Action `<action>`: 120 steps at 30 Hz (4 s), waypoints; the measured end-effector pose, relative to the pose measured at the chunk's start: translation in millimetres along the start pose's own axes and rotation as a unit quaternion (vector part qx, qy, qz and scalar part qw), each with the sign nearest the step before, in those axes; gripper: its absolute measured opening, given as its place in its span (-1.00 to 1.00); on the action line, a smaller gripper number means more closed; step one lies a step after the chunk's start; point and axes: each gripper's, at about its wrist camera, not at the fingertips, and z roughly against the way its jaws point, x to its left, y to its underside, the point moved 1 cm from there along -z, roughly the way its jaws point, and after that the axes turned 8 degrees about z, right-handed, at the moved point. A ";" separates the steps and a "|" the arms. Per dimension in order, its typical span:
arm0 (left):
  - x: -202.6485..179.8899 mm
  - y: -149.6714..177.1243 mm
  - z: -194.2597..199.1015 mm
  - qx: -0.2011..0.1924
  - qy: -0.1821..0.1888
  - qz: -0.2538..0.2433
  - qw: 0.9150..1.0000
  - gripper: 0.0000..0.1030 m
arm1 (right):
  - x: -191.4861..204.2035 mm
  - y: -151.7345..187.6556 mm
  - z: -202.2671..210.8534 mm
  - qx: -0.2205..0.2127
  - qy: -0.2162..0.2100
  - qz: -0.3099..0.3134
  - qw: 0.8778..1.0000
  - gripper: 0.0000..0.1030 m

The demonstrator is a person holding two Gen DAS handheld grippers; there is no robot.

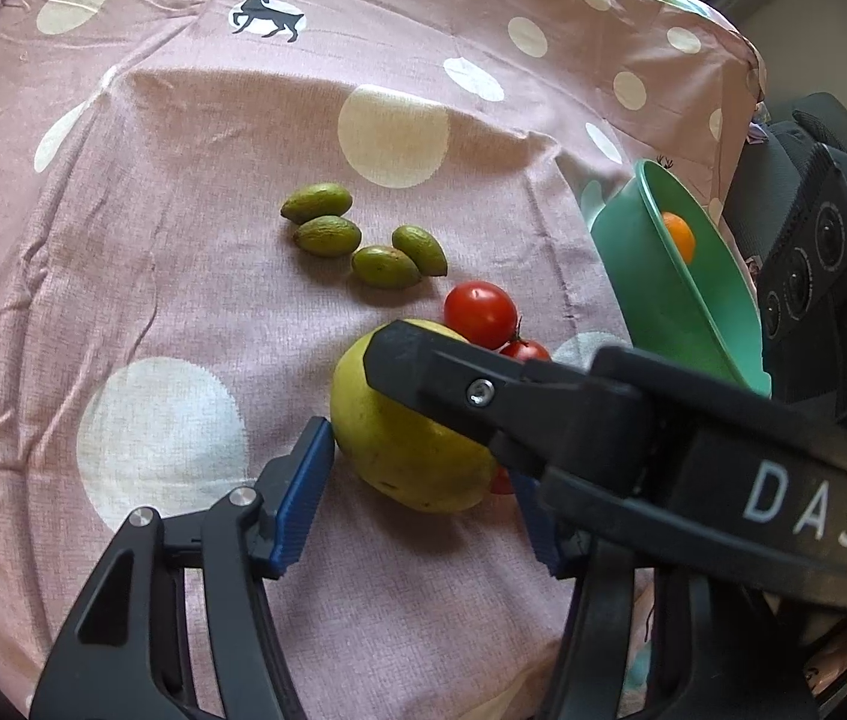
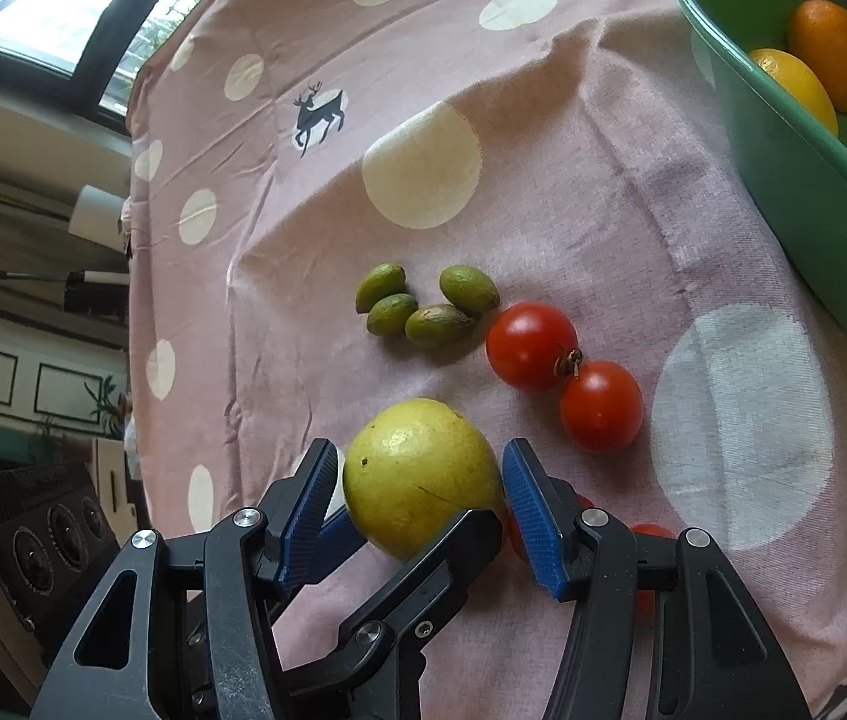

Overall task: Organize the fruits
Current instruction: 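Close the right tool's fingers on the pomelo, then lift the pomelo with the right tool and carry it over the green bowl, then open the right tool to release the pomelo into the bowl, then withdraw the open right tool from the green bowl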

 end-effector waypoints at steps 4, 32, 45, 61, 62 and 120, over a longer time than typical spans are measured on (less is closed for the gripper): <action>1.5 -0.1 -4.0 0.010 0.008 0.007 1.000 0.11 | -0.3 -0.1 -0.8 0.001 0.001 0.000 1.000 0.16; -10.1 0.5 10.9 -0.030 0.000 -0.019 0.999 0.10 | 8.6 1.5 9.8 -0.017 -0.007 0.023 1.000 0.16; -52.9 3.4 38.1 -0.098 0.019 -0.070 0.993 0.10 | 9.0 1.7 64.6 -0.098 -0.022 0.032 0.994 0.16; -138.5 2.4 34.1 -0.131 0.048 -0.171 0.975 0.10 | -30.8 0.5 145.5 -0.212 -0.031 -0.003 0.977 0.16; -145.5 1.8 30.4 -0.128 0.048 -0.181 0.974 0.10 | -37.7 -0.1 149.5 -0.219 -0.030 -0.012 0.975 0.16; -155.6 -4.4 -14.3 -0.072 0.054 -0.186 0.979 0.09 | -116.8 2.4 168.6 -0.254 0.039 -0.126 0.958 0.14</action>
